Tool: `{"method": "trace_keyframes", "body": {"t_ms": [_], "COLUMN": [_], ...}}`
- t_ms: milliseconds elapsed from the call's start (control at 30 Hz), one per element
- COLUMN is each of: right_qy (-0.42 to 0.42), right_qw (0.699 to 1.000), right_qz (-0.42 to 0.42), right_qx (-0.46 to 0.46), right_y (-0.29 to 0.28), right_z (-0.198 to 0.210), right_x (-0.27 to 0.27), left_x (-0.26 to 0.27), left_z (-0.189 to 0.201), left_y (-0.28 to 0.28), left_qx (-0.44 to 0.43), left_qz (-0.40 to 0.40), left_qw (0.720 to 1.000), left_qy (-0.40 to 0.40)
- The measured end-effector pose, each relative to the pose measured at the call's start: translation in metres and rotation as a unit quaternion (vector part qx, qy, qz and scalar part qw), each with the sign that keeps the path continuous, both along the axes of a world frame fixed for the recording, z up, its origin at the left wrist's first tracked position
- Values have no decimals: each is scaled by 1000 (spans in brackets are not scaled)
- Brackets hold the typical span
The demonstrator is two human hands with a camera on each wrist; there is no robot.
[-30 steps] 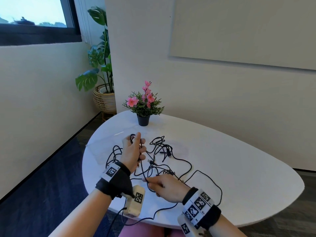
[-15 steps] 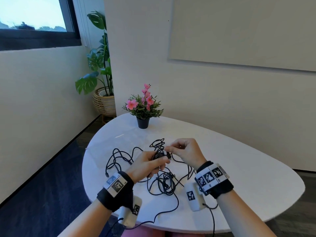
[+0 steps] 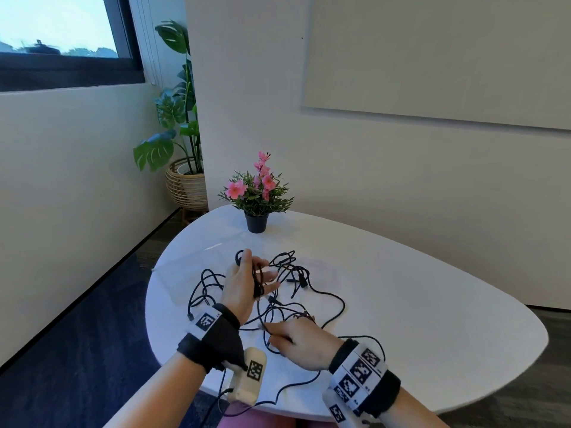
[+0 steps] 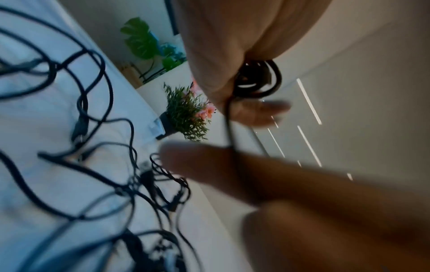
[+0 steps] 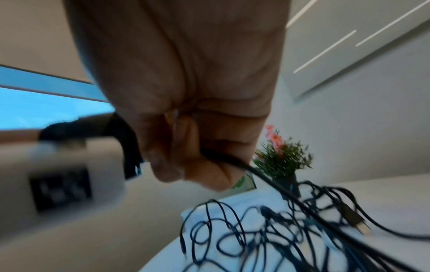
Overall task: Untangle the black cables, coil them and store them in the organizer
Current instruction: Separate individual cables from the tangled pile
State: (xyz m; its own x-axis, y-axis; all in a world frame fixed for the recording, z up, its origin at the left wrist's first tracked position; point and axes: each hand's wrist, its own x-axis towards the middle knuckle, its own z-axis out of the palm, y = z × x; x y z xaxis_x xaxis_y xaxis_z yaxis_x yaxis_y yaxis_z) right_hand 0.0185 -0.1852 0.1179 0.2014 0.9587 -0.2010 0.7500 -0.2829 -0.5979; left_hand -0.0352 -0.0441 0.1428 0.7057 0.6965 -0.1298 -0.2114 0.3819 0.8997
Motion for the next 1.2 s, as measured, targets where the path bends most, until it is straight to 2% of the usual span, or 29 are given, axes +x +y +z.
{"method": "trace_keyframes", "body": {"t_ms": [67, 133, 167, 200, 233, 333, 400, 467, 567, 667, 767, 900, 1067, 1200], "right_qy": [-9, -22, -29, -32, -26, 52, 97, 140, 107, 62, 45, 65, 68, 64], "right_qw": [999, 996, 993, 990, 986, 970, 957, 947, 952, 956, 951, 946, 948, 948], "right_qz": [34, 44, 37, 27, 13, -59, -111, -137, -143, -114, -110, -102, -77, -74], "right_qx": [27, 77, 107, 136, 164, 229, 251, 256, 247, 264, 287, 299, 300, 303], "right_y": [1, 1, 2, 3, 4, 9, 12, 13, 11, 8, 8, 7, 5, 4], "right_z": [18, 38, 47, 55, 61, 68, 62, 50, 36, 31, 31, 33, 42, 42], "right_x": [-2, 2, 6, 11, 18, 40, 52, 57, 57, 57, 59, 67, 72, 73], "left_x": [0, -1, -2, -3, -4, -7, -8, -9, -12, -16, -13, -12, -13, -15], "left_z": [-3, -9, -12, -14, -14, -10, -7, -3, -1, 1, -1, -4, -3, 4], "left_y": [1, 2, 2, 0, -2, -9, -11, -10, -4, -6, -9, -13, -24, -14], "left_qx": [138, 310, 374, 404, 397, 251, 207, 208, 231, 259, 247, 232, 147, 66], "left_qz": [-8, -54, -78, -106, -143, -273, -332, -369, -395, -394, -378, -346, -315, -313], "left_qw": [985, 931, 901, 883, 883, 915, 908, 894, 878, 863, 877, 899, 930, 937], "left_qy": [103, 186, 207, 214, 208, 157, 150, 149, 143, 179, 165, 135, 118, 142]}}
